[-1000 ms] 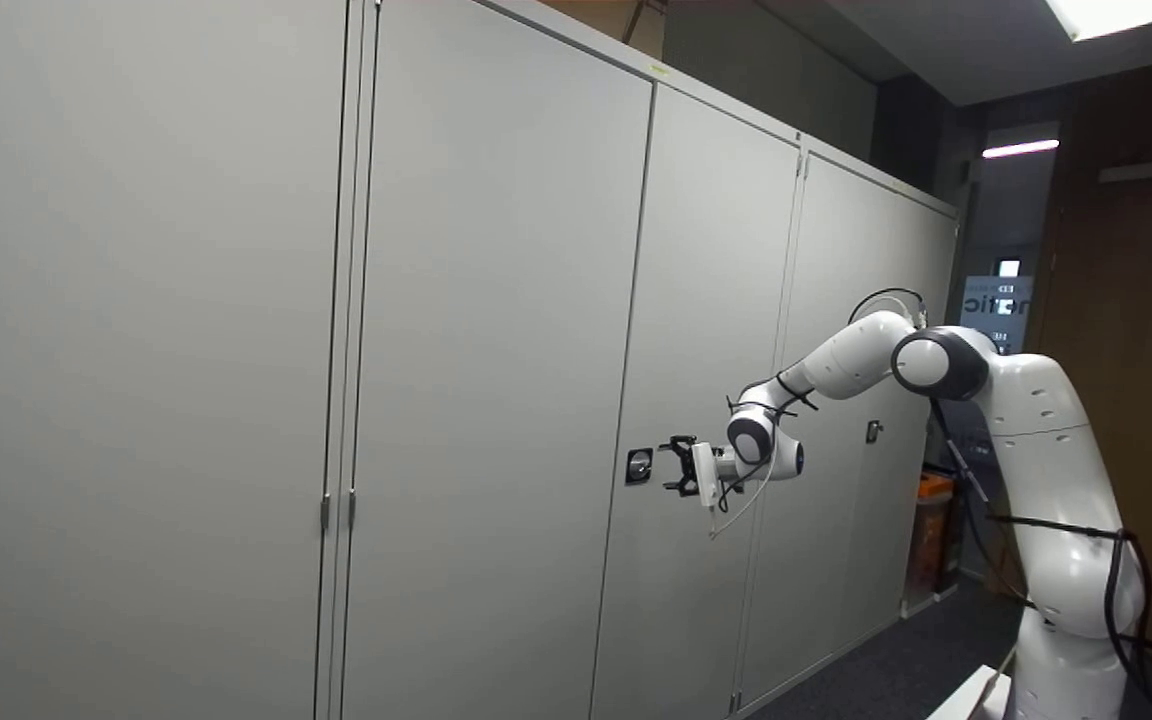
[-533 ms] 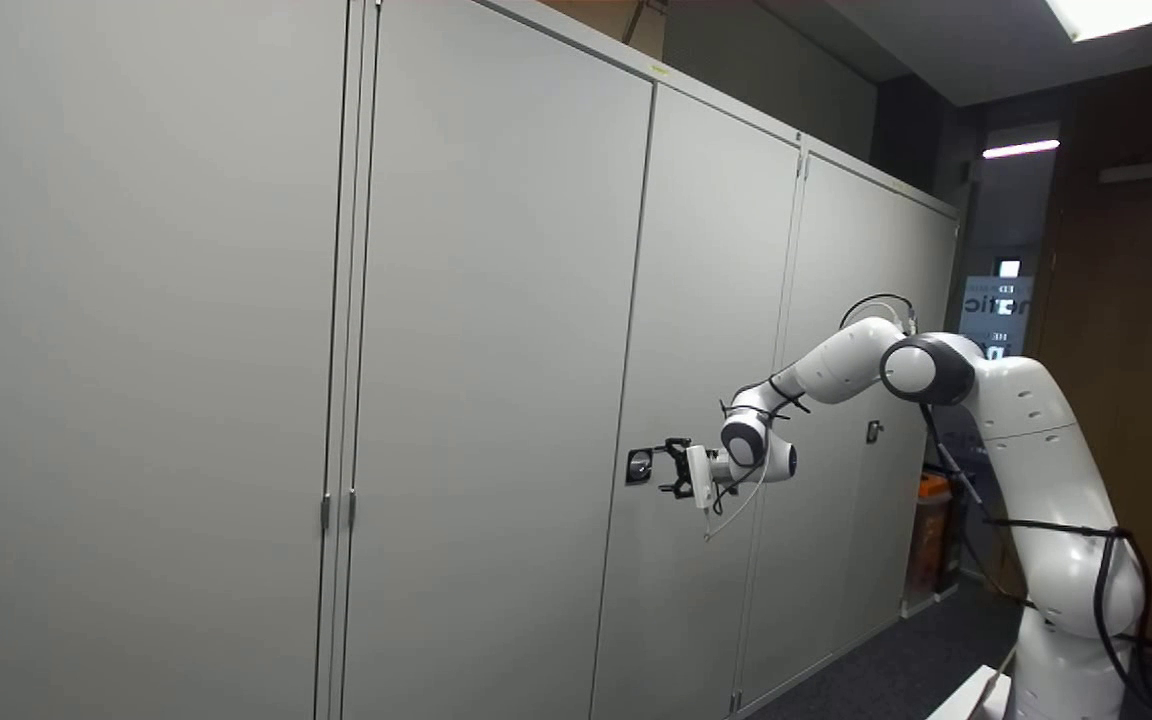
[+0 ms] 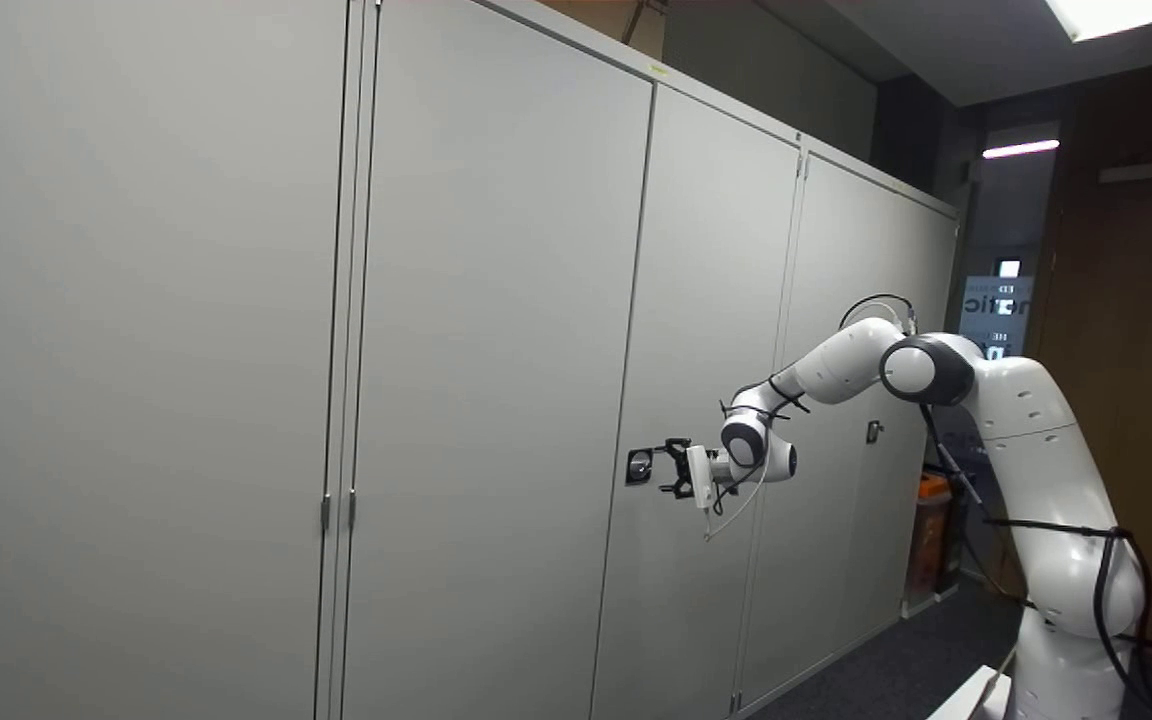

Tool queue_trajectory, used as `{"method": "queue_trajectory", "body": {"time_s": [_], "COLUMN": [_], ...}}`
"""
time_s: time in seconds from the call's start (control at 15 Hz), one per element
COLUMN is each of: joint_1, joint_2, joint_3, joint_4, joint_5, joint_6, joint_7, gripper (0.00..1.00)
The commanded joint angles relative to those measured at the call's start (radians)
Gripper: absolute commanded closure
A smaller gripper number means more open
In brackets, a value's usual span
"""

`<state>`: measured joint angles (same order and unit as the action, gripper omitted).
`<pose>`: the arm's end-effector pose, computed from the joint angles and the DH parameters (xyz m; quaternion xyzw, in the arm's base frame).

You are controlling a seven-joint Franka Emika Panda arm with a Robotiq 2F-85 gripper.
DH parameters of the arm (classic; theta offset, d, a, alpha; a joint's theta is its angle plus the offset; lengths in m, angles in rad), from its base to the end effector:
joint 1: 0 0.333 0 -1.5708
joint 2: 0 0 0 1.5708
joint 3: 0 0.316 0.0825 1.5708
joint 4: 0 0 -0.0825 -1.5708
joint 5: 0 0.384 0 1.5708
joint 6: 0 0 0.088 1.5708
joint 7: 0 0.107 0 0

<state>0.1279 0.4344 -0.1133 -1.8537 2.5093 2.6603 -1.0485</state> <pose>0.6389 -0.0029 0.2907 -0.6550 0.4762 -0.3508 0.4702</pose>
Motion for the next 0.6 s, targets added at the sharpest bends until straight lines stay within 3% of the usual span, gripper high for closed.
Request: {"method": "queue_trajectory", "body": {"time_s": [0.0,0.53], "joint_1": [0.000,0.004], "joint_2": [0.000,0.001], "joint_3": [0.000,0.000], "joint_4": [0.000,-0.001], "joint_5": [0.000,0.000], "joint_6": [0.000,0.000], "joint_7": [0.000,-0.001], "gripper": [0.00,0.00]}}
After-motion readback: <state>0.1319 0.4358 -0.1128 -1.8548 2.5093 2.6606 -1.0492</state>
